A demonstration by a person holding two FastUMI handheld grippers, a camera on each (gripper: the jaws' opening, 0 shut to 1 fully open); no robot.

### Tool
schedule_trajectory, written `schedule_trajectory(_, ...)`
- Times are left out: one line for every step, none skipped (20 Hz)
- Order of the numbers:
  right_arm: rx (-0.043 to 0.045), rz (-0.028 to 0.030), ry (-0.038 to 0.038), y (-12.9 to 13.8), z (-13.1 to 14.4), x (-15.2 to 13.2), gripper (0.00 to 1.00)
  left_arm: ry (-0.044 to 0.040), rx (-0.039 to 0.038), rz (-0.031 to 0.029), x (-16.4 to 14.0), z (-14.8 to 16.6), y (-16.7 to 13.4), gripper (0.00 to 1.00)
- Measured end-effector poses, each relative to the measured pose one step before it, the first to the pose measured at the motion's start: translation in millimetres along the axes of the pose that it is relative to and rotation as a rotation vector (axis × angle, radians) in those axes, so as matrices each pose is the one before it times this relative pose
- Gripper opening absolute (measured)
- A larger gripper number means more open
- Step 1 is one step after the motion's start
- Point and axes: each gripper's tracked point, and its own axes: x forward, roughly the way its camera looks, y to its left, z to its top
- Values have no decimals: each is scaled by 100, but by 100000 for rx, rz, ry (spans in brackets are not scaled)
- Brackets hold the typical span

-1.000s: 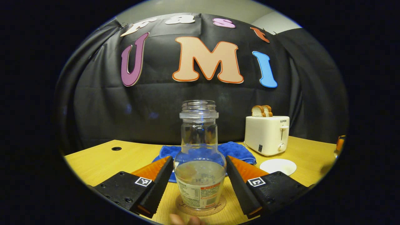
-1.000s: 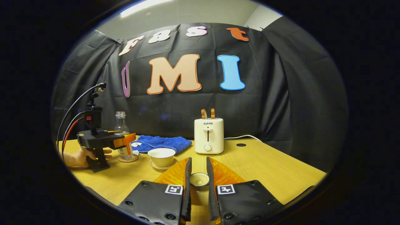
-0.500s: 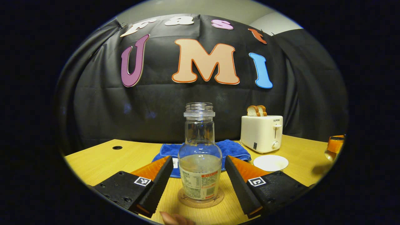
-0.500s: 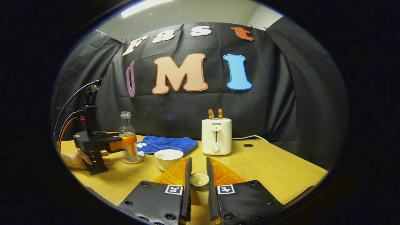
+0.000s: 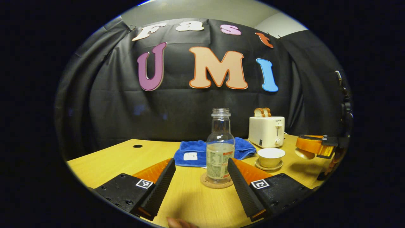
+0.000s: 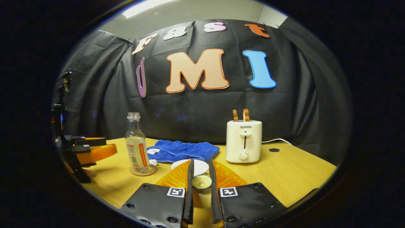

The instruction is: Open the teacup lid with one hand, grasp the water bottle and pour water into the teacup with the other hand; after pouring, place the water bottle on the coaster and then close the teacup lid.

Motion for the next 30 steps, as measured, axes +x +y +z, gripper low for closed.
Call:
schedule_trajectory(-107,969,23,426,-134,704,25,-403,78,-116,-942,72,225,96)
schedule_trajectory(157,63,112,160,60,788,25,-18,86,-1431,-901,93,-17,96)
schedule_trajectory(44,234,-132,157,-27,682,25,-175,-9,-1294,-872,-70,-93,96)
schedule_trajectory(-163,543,107,233,49,669,25,-272,186,-758,-765,119,66,96)
schedule_trajectory(146,613,-52,243,-84,713,25,85,-144,-365,-659,-50,235,96)
schedule_trajectory(29,320,88,141,-50,707,25,-128,164,-467,-557,37,123,96)
schedule_trajectory(18,-374,-100,-32,6,766,25,60,-42,-11,-508,-10,110,96)
schedule_trajectory(118,-422,130,-17,62,859,25,19,130,34,-471,33,140,96)
schedule_trajectory(-142,330,7,12,-131,678,25,-92,-52,449,-380,-56,180,96)
schedule_trajectory(93,112,244,32,-66,612,25,19,68,-84,-304,36,45,95)
schedule_trajectory(40,8,-236,-58,49,636,25,-15,-101,-559,-161,-75,-149,95)
schedule_trajectory(-64,121,532,40,-78,485,25,-283,22,-583,82,75,-154,96)
schedule_trajectory(-72,150,102,-56,-81,413,25,270,22,-252,123,-126,84,96)
schedule_trajectory(65,-112,55,19,-35,261,25,515,-6,-6,-111,-143,23,96)
schedule_trajectory(-127,187,101,188,14,211,26,-237,53,-18,-56,79,-6,95)
schedule_trajectory(-416,443,537,190,-65,170,26,-404,-133,21,-35,175,-21,96)
schedule_trajectory(-745,450,780,140,-151,89,26,198,130,6,78,-135,27,95)
schedule_trajectory(-854,460,719,109,-76,103,25,56,-77,68,-7,-49,40,95)
schedule_trajectory(-1065,291,1485,140,-297,103,25,-52,26,-27,-5,25,-29,96)
schedule_trajectory(-884,-51,2242,56,-328,239,25,7,-70,6,-6,63,5,95)
schedule_trajectory(-645,86,1952,85,-378,185,25,41,49,-27,2,-68,22,95)
schedule_trajectory(-389,-228,1128,63,-56,153,26,-92,-136,14,-52,18,11,96)
schedule_trajectory(-249,-57,660,71,-5,114,26,77,101,-37,29,17,-12,96)
schedule_trajectory(-224,-50,859,-20,-90,89,25,-48,-90,31,-16,9,27,95)
schedule_trajectory(4,208,907,47,-241,57,26,-45,56,-29,-8,-40,-10,95)
schedule_trajectory(237,550,1675,36,-260,115,25,63,-44,10,1,10,0,95)
schedule_trajectory(68,797,1326,198,-273,115,25,-65,3,-5,22,2,24,95)
schedule_trajectory(-323,27,494,-44,-86,96,25,-6,24,169,-18,26,18,96)
schedule_trajectory(-312,-101,-13,-3,91,-110,25,27,14,361,4,-63,69,96)
schedule_trajectory(-150,63,-23,68,54,-23,25,-14,-46,157,33,-13,1,96)
